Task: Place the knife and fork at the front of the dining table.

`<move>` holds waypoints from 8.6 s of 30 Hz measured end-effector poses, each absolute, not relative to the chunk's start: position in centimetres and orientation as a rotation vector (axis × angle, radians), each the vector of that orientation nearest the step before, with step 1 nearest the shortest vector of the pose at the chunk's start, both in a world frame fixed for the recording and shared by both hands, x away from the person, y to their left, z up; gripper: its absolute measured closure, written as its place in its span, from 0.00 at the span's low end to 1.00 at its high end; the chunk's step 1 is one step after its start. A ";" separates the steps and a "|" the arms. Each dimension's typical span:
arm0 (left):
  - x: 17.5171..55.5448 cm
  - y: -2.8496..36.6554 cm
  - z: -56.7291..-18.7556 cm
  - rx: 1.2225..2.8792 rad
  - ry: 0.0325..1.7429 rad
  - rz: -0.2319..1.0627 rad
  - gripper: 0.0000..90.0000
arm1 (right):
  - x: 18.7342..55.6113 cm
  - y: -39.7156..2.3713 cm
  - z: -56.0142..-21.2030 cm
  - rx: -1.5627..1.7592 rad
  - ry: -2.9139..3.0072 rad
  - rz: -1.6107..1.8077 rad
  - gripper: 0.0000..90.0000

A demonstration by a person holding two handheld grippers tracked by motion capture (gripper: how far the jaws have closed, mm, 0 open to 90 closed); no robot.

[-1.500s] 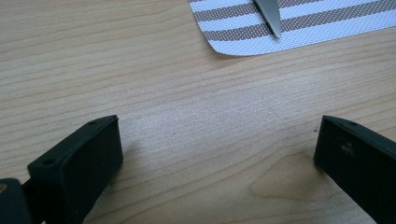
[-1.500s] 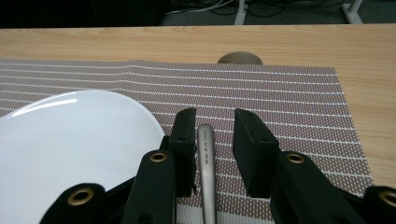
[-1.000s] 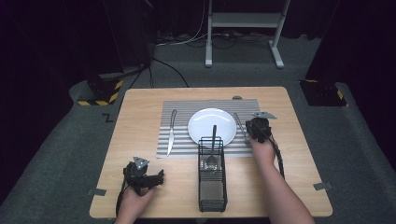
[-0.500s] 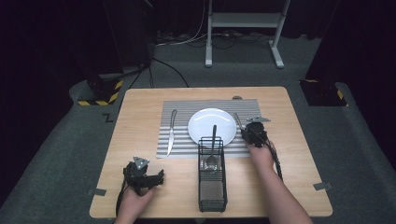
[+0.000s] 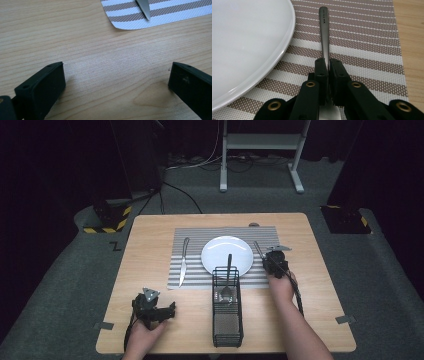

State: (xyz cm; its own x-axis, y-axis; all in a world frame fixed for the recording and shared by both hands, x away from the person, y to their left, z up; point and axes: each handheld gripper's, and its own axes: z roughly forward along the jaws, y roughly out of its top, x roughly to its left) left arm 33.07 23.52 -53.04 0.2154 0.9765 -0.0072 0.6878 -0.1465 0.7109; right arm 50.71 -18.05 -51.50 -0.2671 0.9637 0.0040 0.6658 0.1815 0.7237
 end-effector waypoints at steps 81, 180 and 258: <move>33.0 23.5 -53.0 1.909 1.526 0.630 0.01 | 38.2 -8.6 -40.8 0.998 1.846 1.457 0.65; 33.0 23.5 -53.0 1.910 1.526 0.630 0.01 | 41.1 -22.0 -41.5 1.111 1.611 1.360 0.98; 32.7 23.5 -53.1 1.914 1.517 0.627 0.01 | 56.2 -20.5 -48.7 1.434 1.752 1.118 0.95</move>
